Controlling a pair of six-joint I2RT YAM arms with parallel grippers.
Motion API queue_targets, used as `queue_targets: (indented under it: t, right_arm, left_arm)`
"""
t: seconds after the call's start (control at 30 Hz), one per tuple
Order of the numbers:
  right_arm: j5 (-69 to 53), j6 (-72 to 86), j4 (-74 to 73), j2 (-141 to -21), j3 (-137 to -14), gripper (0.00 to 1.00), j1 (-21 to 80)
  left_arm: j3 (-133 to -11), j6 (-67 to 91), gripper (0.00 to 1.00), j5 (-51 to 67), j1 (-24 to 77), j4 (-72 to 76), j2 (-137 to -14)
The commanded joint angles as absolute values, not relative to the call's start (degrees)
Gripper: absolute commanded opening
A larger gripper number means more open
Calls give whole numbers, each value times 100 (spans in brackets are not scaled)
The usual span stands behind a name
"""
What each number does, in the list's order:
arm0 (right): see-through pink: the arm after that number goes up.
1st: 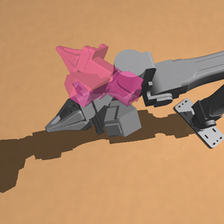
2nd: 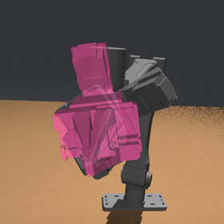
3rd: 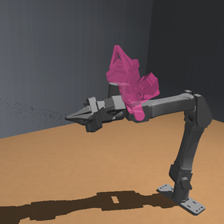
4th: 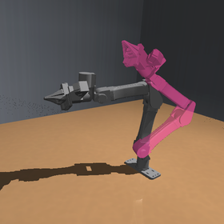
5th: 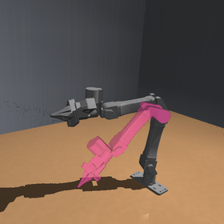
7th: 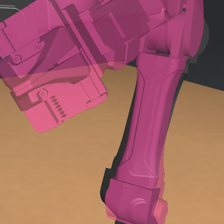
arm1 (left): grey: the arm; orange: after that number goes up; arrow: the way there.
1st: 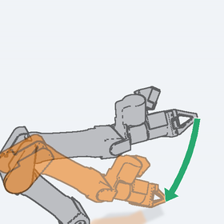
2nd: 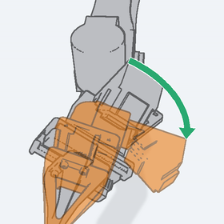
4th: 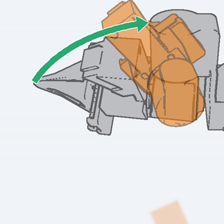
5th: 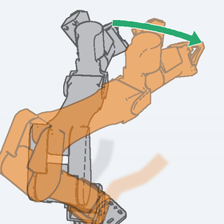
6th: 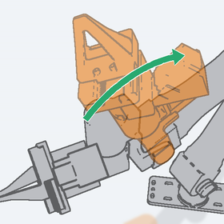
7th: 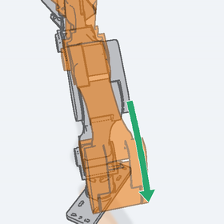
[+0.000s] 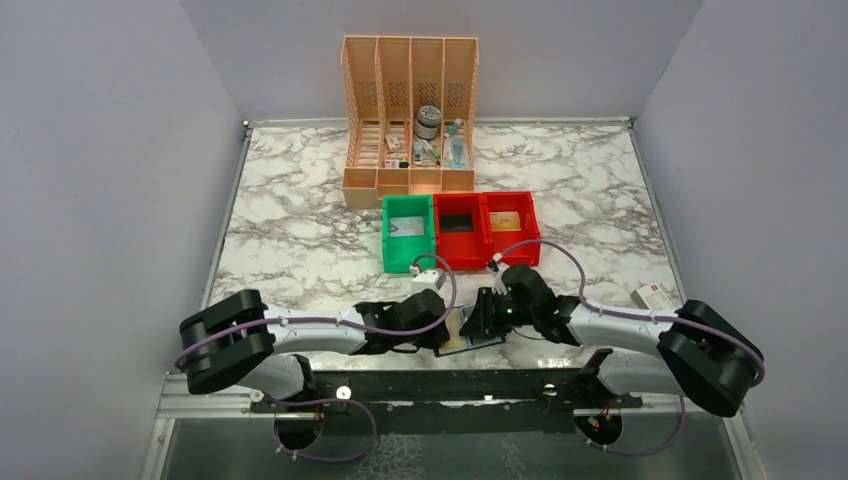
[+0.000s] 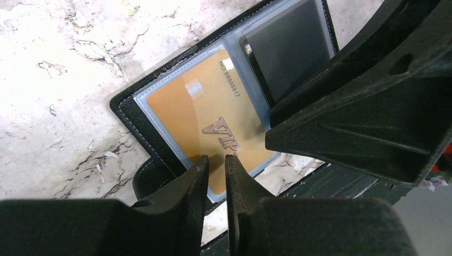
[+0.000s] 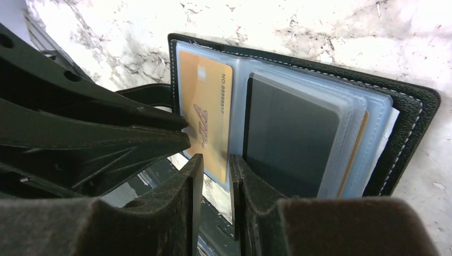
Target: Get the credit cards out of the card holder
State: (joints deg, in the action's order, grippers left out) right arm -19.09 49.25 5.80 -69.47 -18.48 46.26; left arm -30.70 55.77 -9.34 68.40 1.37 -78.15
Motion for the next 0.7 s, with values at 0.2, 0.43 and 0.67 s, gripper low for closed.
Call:
queue_targets:
  t: [0.2,0.43,0.67]
  right_arm:
    - [-1811,4815,457,-7373,-2068,25,4605]
    - [-1740,4930,478,-7479,-2048,25,4605]
    - [-1519,4904,31,-7175,-2197,26,4605]
  left_arm:
    - [-3144,5590,20,-1365,6882,-357,-7783]
    - [-3134,5581,20,-1415,6882,-442,-7740]
    - [-3171,5602,20,-1423,6895,-495,-7637]
